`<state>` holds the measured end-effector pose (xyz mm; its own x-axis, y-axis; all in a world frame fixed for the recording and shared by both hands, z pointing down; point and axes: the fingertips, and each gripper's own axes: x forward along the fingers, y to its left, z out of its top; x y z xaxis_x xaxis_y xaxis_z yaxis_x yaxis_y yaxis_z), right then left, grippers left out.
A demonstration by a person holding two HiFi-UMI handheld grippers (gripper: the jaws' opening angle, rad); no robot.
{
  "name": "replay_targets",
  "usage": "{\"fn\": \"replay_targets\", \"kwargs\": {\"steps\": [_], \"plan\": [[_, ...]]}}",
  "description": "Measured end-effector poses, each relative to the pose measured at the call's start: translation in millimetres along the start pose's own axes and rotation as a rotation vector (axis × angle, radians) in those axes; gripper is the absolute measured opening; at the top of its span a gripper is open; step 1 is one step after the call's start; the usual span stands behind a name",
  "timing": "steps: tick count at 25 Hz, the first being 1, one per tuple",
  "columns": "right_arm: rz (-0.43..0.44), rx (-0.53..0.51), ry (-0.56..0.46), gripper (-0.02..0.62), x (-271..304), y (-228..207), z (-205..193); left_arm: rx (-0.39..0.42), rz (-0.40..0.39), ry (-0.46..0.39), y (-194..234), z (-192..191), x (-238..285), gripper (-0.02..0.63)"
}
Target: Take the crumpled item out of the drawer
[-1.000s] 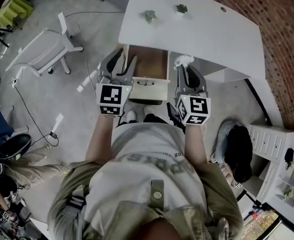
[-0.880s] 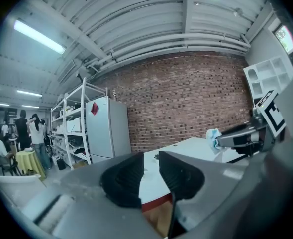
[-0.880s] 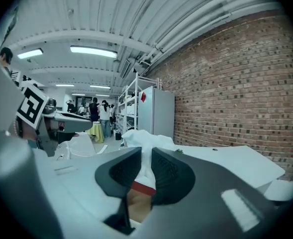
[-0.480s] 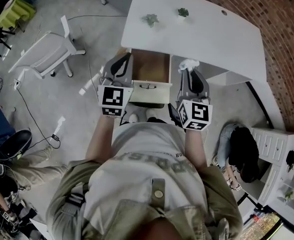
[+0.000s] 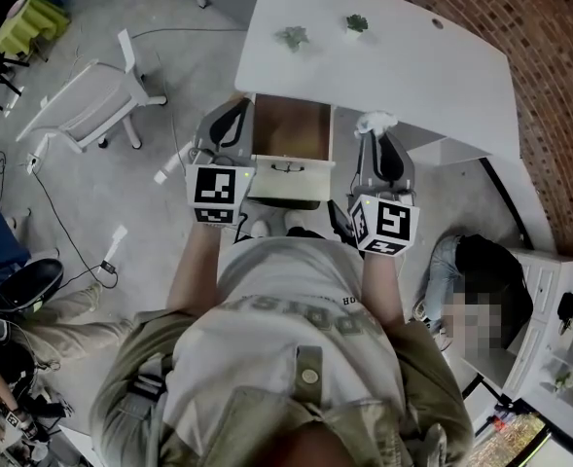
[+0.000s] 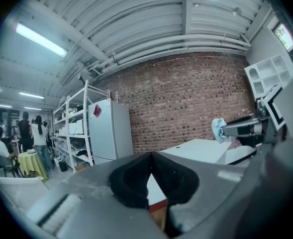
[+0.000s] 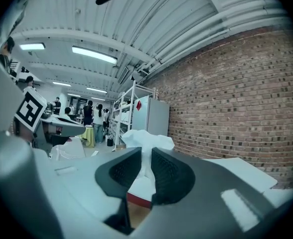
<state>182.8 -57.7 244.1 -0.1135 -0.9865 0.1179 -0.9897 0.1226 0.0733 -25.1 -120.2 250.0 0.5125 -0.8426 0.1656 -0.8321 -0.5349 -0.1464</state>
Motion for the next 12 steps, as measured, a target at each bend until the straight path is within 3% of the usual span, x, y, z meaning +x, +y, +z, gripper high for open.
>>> {"fn": "replay_targets", "kwargs": {"steps": [12], "plan": [[-0.020, -0.063, -0.015, 0.055, -4.3, -3.3, 7.4, -0.001, 0.010, 0.001, -0.5, 3.0, -2.8, 0.008]]}}
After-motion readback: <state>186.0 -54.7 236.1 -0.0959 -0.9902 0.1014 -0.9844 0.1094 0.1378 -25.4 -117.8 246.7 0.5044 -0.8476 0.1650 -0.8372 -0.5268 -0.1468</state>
